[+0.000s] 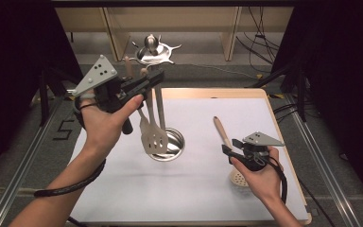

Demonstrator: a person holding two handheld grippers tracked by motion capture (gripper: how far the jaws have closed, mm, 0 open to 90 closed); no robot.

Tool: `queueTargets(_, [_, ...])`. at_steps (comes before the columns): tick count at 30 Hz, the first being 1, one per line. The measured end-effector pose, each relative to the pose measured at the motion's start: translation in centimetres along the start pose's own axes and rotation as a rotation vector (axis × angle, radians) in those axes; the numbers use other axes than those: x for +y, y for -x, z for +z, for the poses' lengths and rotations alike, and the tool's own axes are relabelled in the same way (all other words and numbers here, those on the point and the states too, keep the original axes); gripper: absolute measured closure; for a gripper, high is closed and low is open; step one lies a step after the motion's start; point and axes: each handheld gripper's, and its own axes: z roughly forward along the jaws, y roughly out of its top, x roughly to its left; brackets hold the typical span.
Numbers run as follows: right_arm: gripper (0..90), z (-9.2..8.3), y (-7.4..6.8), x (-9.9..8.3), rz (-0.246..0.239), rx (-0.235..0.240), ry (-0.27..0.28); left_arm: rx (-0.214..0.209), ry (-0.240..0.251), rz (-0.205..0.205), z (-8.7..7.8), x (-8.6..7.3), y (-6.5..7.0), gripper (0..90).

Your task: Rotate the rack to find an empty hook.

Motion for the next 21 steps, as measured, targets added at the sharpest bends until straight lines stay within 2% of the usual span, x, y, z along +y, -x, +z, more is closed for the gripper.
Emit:
queueTargets(4, [54.4, -0.06, -0.02, 0.01, 0.010, 0.008, -0.003, 0.004, -0.005, -0.003, -0.04, -0.04, -0.41, 89.0])
queueTargets(5, [54.4, -0.08, -0.05, 0.02, 0.018, 0.018, -0.011, 0.001, 0.001, -0.015, -0.03, -0.07, -0.48, 89.1])
queueTargets(8, [54.4, 0.02, -0.03, 0.01, 0.018, 0.012, -0.005, 0.003, 0.000, -0.017, -0.17, -0.03, -0.75, 89.1])
queueTargets(10, [54.4, -0.10, -0.27, 0.02, 0.052, 0.007, -0.027, 0.001, 0.004, -0.021, -0.25, 0.00, -0.88, 89.1])
queueTargets(12, [54.4, 0.05, -0.27, 0.00, 0.043, 0.015, -0.016, 0.001, 0.004, -0.029, -0.31, 0.02, -0.96, 89.1])
queueTargets(13, [54.4, 0.21, -0.02, -0.04, 0.015, 0.017, -0.002, 0.002, 0.004, -0.028, -0.33, 0.02, -0.96, 89.1])
queueTargets(15, [54.4, 0.20, -0.06, -0.04, 0.021, 0.021, -0.006, 0.003, 0.004, -0.028, -0.37, 0.01, -0.93, 89.1])
queueTargets(16, [54.3, 0.14, -0.26, -0.06, 0.039, 0.014, -0.009, 0.003, 0.004, -0.028, -0.40, 0.02, -0.93, 89.1])
queueTargets(17, [54.4, 0.23, -0.07, -0.07, 0.016, 0.022, 0.000, 0.003, 0.004, -0.030, -0.42, 0.03, -0.94, 89.1])
queueTargets(21, [54.4, -0.06, -0.06, 0.02, 0.018, 0.008, -0.013, 0.004, 0.004, -0.031, -0.53, 0.07, -0.97, 89.1])
